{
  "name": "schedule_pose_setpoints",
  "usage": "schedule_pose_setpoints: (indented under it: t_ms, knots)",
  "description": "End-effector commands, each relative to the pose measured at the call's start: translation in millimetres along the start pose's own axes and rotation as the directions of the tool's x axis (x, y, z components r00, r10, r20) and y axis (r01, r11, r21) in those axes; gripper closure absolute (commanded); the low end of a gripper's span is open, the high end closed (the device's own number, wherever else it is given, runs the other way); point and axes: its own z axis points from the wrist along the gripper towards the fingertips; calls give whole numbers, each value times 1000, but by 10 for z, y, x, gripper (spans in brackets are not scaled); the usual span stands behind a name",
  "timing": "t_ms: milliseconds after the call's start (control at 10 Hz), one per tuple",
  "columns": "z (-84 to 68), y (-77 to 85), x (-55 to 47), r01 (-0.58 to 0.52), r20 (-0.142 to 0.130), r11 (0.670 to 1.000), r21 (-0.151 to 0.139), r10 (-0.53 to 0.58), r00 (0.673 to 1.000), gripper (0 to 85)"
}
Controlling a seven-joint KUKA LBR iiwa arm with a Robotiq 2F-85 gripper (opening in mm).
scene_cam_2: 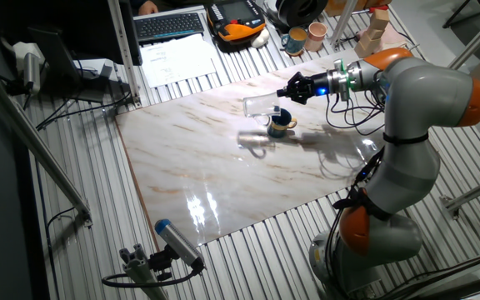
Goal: Pour the water from one cup into another empty cup
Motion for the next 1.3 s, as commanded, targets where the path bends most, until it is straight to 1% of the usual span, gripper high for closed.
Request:
schedule_pose_setpoints:
  t_ms: [0,200,700,900,1200]
  knots:
    - [-2,2,-2,-1,0,1000,-2,1,1000,850]
    - [-13,9,2,0,-1,1000,-8,0,1000,850]
    - [-26,48,24,1,0,1000,-6,-1,1000,850]
    - [-28,72,40,-4,2,1000,-16,4,1000,850]
    - [-38,94,57,-6,3,1000,-16,6,1000,850]
